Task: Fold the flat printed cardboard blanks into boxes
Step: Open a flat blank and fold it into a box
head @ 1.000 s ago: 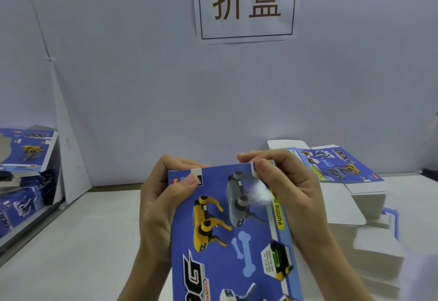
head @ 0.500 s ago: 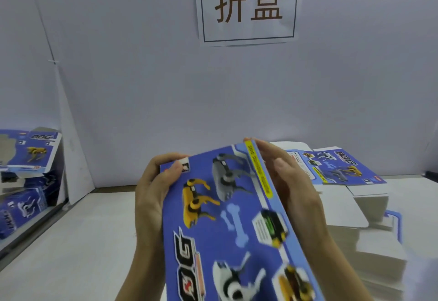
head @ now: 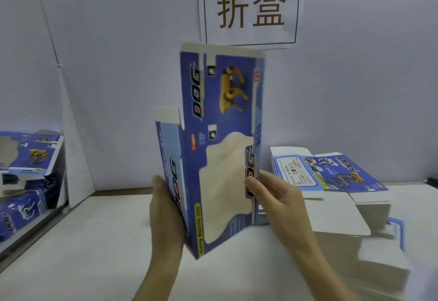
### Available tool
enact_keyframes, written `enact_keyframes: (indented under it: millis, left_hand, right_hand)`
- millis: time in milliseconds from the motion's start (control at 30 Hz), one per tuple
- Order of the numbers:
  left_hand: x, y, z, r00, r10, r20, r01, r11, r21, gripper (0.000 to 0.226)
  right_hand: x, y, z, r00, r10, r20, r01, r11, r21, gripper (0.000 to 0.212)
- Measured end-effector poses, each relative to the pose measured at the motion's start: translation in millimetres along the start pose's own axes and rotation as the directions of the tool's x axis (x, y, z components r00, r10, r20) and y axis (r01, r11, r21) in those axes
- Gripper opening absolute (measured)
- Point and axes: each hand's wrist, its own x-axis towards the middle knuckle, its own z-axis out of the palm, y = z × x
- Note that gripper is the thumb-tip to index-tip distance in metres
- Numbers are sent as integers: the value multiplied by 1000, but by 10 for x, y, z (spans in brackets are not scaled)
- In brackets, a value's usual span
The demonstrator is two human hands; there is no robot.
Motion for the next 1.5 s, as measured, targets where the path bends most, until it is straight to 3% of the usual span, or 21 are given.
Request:
enact_keyframes:
  millis: [100, 200, 367, 567, 600, 700, 733, 833, 900, 1000, 1100, 1167, 1267, 1367, 1500]
  left_hand:
    - [-9, 67, -18, 994, 31, 108, -40, 996, 84, 60]
    - [23, 60, -80, 991, 98, 93, -110, 984, 138, 55]
    - [95, 68, -160, 991, 70, 110, -90, 977, 193, 53]
    - [55, 46, -106, 961, 241, 134, -273, 898, 346, 43]
    - [23, 53, -84, 957, 223, 188, -275, 901, 336, 51]
    - [-18, 66, -40, 932, 77, 353, -197, 928, 318, 101]
    - [-17, 51, -43, 926, 67, 371, -197, 926, 323, 104]
    - [0, -20, -84, 926, 106, 362, -226, 924, 308, 58]
    - [18, -52, -117, 926, 111, 361, -235, 918, 319, 40]
    - [27, 1, -121, 879, 191, 437, -371, 851, 373, 37]
    - [52, 72, -116, 802, 323, 502, -576, 641, 507, 55]
    - [70, 110, -156, 787, 265, 556, -548, 713, 436, 55]
    - [31, 180, -161, 821, 92, 564, -302, 908, 292, 57]
    - [-11, 162, -93, 857, 120, 501, -301, 906, 299, 61]
    - [-55, 142, -49, 910, 132, 392, -271, 905, 326, 46]
  right_hand:
    - [-19, 3, 5, 997, 76, -14, -76, 997, 5, 36]
    - [-24, 3, 21, 995, 88, -55, -86, 996, 39, 30]
    - [-29, -21, 23, 994, 111, -16, -111, 993, 38, 32]
    - [-27, -12, 44, 991, 19, -129, -33, 993, -109, 29]
    - [-29, -9, 53, 990, 10, -139, -26, 993, -117, 27]
    - [-25, -12, 48, 992, 23, -121, -33, 996, -78, 29]
    - [-22, -16, 34, 994, 28, -106, -35, 997, -72, 32]
    - [-16, -41, -18, 997, 22, -67, -26, 997, -67, 30]
    - [9, -76, -71, 997, 40, -63, -42, 999, -17, 27]
    - [65, -126, -172, 987, 109, -120, -88, 981, 171, 26]
    - [79, -160, -243, 978, 153, -140, -101, 941, 323, 21]
    - [70, -184, -290, 975, 143, -167, -84, 944, 318, 23]
    - [59, -206, -356, 978, 116, -171, -77, 972, 220, 27]
    - [41, -181, -350, 978, 115, -175, -94, 988, 125, 39]
    - [33, -155, -270, 965, 100, -243, -78, 992, 99, 29]
